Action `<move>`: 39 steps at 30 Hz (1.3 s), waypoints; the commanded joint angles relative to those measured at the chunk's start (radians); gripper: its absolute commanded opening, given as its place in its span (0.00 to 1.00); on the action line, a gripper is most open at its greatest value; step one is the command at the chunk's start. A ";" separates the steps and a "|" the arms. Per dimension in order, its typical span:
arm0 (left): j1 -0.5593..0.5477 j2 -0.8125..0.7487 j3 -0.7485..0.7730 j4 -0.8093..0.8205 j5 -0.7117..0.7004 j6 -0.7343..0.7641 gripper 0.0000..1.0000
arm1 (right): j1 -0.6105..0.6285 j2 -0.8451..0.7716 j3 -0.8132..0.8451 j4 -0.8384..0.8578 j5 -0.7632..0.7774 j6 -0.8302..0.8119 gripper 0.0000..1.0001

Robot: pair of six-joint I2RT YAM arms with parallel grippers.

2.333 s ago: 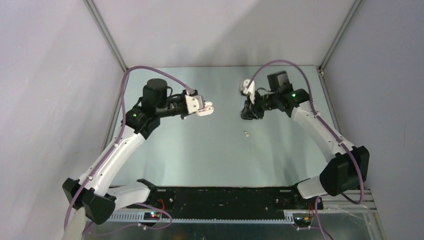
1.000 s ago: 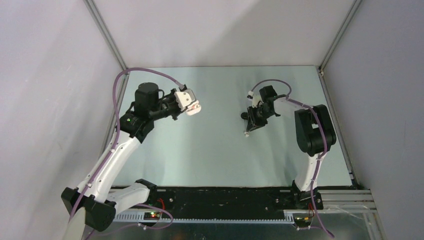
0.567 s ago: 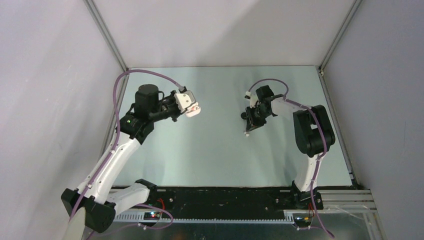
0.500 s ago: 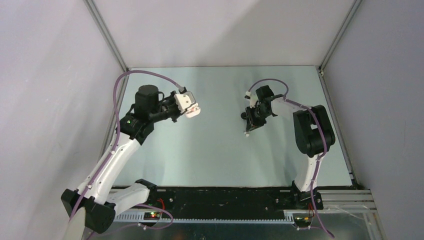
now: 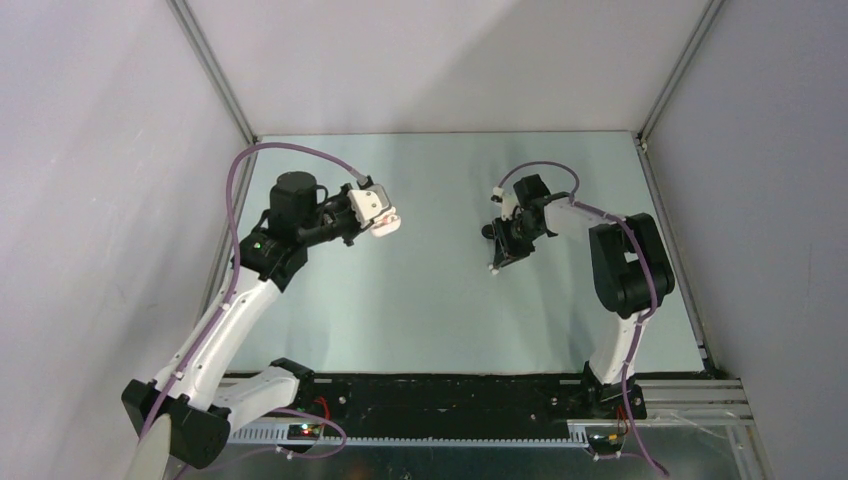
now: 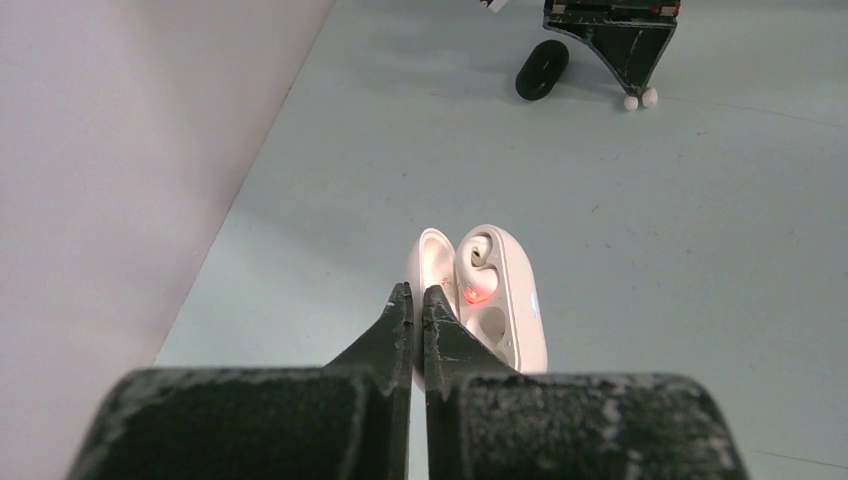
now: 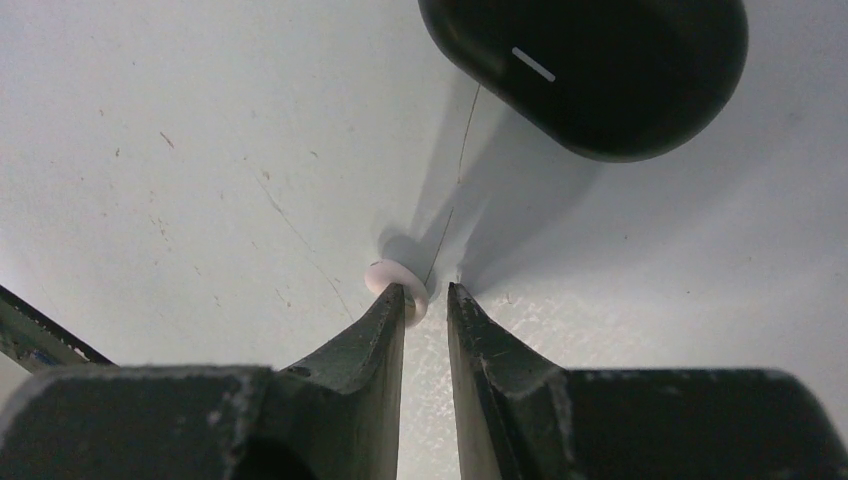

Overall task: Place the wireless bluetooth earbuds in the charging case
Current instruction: Pick up the earbud from the center of the board.

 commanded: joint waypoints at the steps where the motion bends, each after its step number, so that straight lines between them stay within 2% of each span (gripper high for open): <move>1: 0.004 -0.027 0.002 0.049 0.015 -0.001 0.00 | 0.003 -0.043 -0.013 -0.021 -0.019 -0.020 0.26; 16: 0.005 -0.037 -0.015 0.049 0.022 -0.001 0.00 | 0.063 -0.032 -0.019 -0.023 -0.015 -0.073 0.27; 23: 0.005 -0.039 -0.023 0.049 0.026 -0.004 0.00 | 0.073 -0.052 -0.018 -0.013 -0.005 -0.070 0.17; 29: 0.005 -0.034 -0.024 0.051 0.028 -0.004 0.00 | 0.066 -0.080 -0.019 -0.024 0.009 -0.067 0.26; 39: 0.004 -0.025 -0.022 0.060 0.030 -0.007 0.00 | 0.063 -0.077 -0.015 -0.011 0.006 -0.067 0.21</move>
